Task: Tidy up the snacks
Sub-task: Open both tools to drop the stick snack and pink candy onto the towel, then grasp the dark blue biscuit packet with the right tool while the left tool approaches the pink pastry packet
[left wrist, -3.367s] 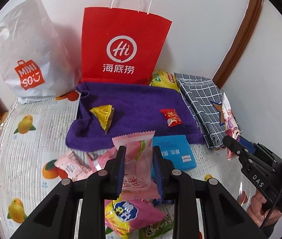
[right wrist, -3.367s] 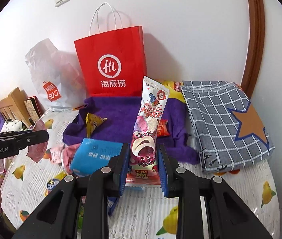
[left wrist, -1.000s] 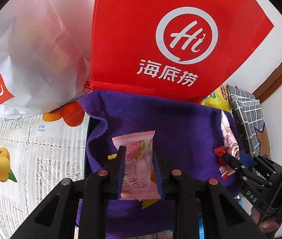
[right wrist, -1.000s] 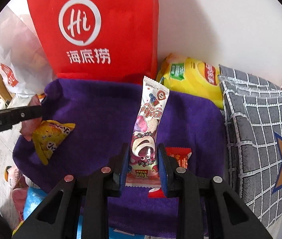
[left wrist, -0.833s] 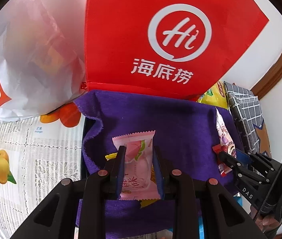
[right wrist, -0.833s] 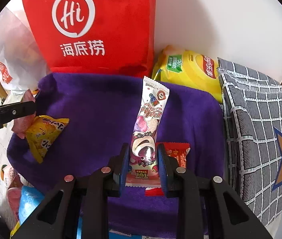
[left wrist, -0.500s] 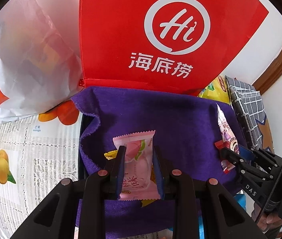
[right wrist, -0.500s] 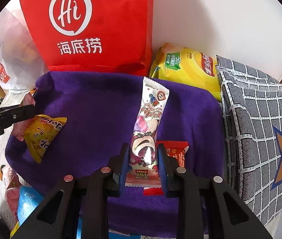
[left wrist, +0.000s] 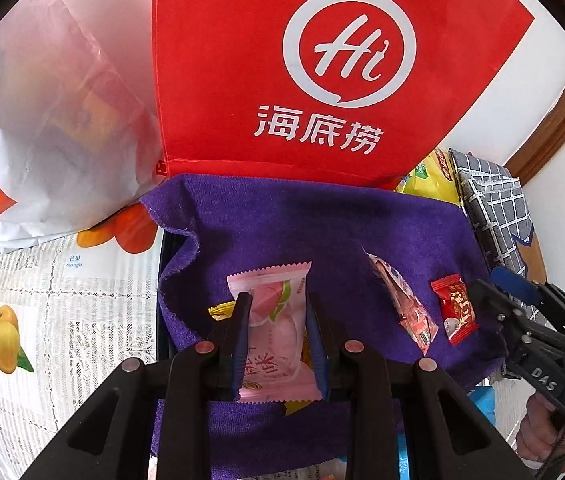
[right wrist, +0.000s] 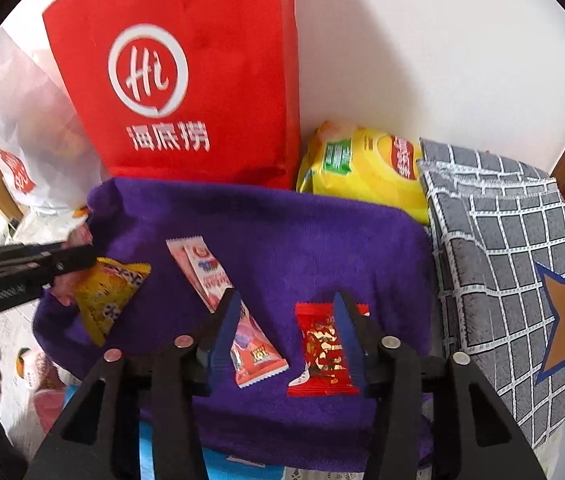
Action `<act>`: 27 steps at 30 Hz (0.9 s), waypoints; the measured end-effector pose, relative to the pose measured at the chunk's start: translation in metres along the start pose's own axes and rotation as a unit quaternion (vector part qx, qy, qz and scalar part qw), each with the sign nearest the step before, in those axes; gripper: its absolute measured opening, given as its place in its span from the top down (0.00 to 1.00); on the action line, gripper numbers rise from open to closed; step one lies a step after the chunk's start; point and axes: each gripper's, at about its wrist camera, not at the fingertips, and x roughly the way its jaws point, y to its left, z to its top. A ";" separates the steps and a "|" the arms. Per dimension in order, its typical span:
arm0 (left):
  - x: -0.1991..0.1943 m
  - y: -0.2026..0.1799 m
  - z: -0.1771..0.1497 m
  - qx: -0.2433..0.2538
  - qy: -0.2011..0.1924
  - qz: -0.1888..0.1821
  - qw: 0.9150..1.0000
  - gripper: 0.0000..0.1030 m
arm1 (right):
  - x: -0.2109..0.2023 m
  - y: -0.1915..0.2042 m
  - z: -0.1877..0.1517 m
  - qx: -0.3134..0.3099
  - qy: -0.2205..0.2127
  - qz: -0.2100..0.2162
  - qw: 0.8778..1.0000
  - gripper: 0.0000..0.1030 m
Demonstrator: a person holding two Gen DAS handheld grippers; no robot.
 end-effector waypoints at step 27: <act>-0.133 -0.032 -0.051 0.036 -0.091 -0.016 0.995 0.42 | -0.119 0.013 -0.063 0.035 -0.051 -0.033 0.998 0.50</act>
